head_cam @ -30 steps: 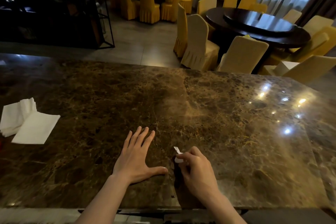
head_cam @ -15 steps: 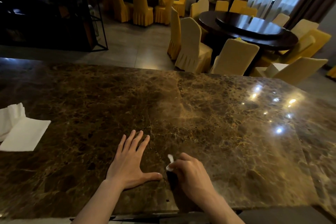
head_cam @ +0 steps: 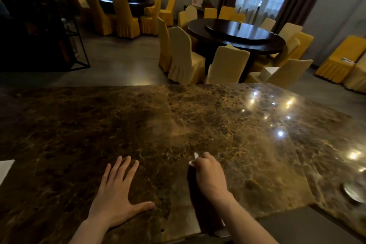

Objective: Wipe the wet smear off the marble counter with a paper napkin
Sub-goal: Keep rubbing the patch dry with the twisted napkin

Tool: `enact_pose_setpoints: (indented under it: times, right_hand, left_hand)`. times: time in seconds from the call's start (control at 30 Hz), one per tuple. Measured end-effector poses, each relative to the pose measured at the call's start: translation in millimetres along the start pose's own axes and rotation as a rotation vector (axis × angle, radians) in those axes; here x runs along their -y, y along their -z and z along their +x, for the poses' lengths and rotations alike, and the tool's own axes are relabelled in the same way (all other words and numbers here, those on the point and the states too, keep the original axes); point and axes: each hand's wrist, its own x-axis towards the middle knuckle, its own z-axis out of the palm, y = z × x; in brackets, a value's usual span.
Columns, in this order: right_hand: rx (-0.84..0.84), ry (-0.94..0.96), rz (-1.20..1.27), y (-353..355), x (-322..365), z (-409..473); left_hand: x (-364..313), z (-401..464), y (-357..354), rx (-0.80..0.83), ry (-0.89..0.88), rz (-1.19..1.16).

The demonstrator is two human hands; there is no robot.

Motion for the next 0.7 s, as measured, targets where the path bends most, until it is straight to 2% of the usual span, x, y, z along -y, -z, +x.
enact_pose_setpoints:
  times: [0.1,0.17,0.33,0.43,0.5,0.6,0.63,0.7]
  right_hand:
    - [-0.057,-0.193,-0.03,14,-32,17]
    - [-0.069,-0.214,-0.04,11,-30,22]
    - [0.057,0.134,0.055,-21,29,9]
    - [0.141,0.283,0.041,-15,21,8]
    - [0.103,0.194,0.021,-3,-1,14]
    - [-0.061,-0.116,-0.02,10,-32,23]
    - [-0.083,-0.15,-0.037,10,-33,23]
    - [-0.065,-0.057,-0.038,4,-23,18]
  left_hand:
    - [-2,1,4,0.029,0.012,0.014]
    - [-4,1,7,0.048,0.024,0.02]
    - [-9,1,15,0.103,0.038,0.02]
    - [-11,5,20,0.149,0.04,0.037]
    - [-11,6,23,0.183,0.047,0.053]
    - [-10,1,24,0.183,0.06,0.05]
    - [-11,-2,24,0.175,0.069,0.048]
    - [-12,-6,21,0.153,0.089,0.024]
